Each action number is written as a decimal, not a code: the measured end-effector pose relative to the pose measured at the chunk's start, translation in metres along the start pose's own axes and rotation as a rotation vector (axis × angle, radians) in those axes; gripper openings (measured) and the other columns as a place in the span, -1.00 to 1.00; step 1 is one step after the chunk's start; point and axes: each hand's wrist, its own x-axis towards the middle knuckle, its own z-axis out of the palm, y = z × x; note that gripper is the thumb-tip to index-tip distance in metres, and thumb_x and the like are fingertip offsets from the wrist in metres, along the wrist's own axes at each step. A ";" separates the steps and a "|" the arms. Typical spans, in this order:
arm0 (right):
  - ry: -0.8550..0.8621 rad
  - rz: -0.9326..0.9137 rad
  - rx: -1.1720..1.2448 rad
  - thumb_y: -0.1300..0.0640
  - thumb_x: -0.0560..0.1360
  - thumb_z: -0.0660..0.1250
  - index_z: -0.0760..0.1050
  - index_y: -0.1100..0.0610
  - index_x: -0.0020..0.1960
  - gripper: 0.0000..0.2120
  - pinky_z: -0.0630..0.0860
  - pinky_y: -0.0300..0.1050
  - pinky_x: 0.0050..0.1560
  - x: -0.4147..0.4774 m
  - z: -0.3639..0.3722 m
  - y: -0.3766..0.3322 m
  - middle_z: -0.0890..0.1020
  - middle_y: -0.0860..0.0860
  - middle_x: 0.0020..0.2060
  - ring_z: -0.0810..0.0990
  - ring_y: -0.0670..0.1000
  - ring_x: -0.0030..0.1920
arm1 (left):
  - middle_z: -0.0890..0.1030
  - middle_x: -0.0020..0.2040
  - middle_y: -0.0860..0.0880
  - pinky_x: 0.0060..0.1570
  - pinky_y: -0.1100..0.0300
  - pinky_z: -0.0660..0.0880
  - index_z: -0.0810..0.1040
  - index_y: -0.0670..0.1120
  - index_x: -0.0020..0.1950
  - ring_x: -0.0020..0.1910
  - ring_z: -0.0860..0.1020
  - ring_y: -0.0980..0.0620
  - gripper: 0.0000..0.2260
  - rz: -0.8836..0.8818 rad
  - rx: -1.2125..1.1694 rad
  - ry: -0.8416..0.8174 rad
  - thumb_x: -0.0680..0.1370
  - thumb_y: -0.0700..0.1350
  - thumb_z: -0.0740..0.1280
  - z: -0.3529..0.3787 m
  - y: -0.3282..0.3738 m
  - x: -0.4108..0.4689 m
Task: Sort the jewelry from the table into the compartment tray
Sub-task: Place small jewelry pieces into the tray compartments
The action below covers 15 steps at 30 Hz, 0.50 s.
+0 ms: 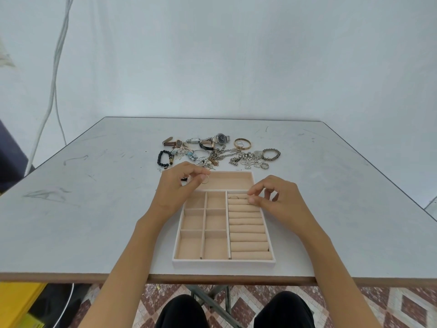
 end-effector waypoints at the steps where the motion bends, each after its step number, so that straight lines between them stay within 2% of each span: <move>1: 0.002 -0.001 -0.001 0.22 0.33 0.54 0.64 -0.01 -0.22 -0.85 0.36 -0.42 -0.24 0.000 0.000 0.000 0.62 -0.10 -0.22 0.44 -0.16 -0.31 | 0.65 -0.13 0.05 -0.04 0.19 0.43 0.69 -0.06 -0.04 -0.10 0.56 0.07 -0.91 -0.001 -0.001 -0.001 0.51 -0.18 0.40 0.000 0.000 0.000; 7: 0.004 0.012 0.018 0.18 0.36 0.52 0.64 0.00 -0.16 -0.88 0.36 -0.44 -0.25 0.000 -0.001 -0.001 0.63 -0.12 -0.22 0.47 -0.17 -0.29 | 0.65 -0.12 0.06 -0.03 0.17 0.43 0.69 -0.05 -0.04 -0.07 0.56 0.05 -0.90 -0.012 -0.007 -0.005 0.50 -0.12 0.39 0.000 -0.001 -0.001; 10: 0.103 0.033 0.041 0.11 0.48 0.41 0.62 -0.02 -0.05 -0.93 0.42 -0.37 -0.19 -0.003 -0.003 -0.001 0.64 -0.18 -0.11 0.54 -0.18 -0.15 | 0.65 -0.11 0.05 -0.03 0.17 0.44 0.69 -0.06 -0.04 -0.07 0.56 0.02 -0.91 -0.011 0.001 -0.004 0.51 -0.17 0.40 0.000 -0.001 -0.001; 12: 0.146 0.072 -0.113 0.07 0.55 0.30 0.56 -0.06 0.16 -0.80 0.44 -0.25 0.07 -0.009 -0.005 0.004 0.59 -0.19 0.12 0.52 -0.16 0.14 | 0.66 -0.11 0.04 -0.03 0.16 0.44 0.69 -0.07 -0.03 -0.07 0.56 0.00 -0.91 -0.011 0.003 -0.008 0.51 -0.17 0.40 0.000 0.000 -0.001; 14: 0.043 0.153 -0.353 -0.01 0.61 0.18 0.34 -0.05 0.43 -0.61 0.20 -0.14 0.40 -0.020 -0.008 0.010 0.34 -0.15 0.43 0.25 -0.10 0.46 | 0.67 -0.11 0.03 -0.03 0.19 0.46 0.68 -0.07 -0.02 -0.06 0.58 0.01 -0.90 -0.012 0.003 -0.010 0.50 -0.16 0.41 0.000 0.002 -0.001; 15: -0.042 0.196 -0.456 -0.06 0.62 0.12 0.19 -0.05 0.51 -0.53 0.03 -0.09 0.49 -0.025 -0.008 0.012 0.17 -0.15 0.51 0.06 -0.10 0.52 | 0.67 -0.11 0.03 -0.03 0.25 0.47 0.68 -0.07 -0.01 -0.06 0.59 0.04 -0.90 -0.014 -0.001 -0.011 0.49 -0.16 0.42 0.000 0.004 -0.001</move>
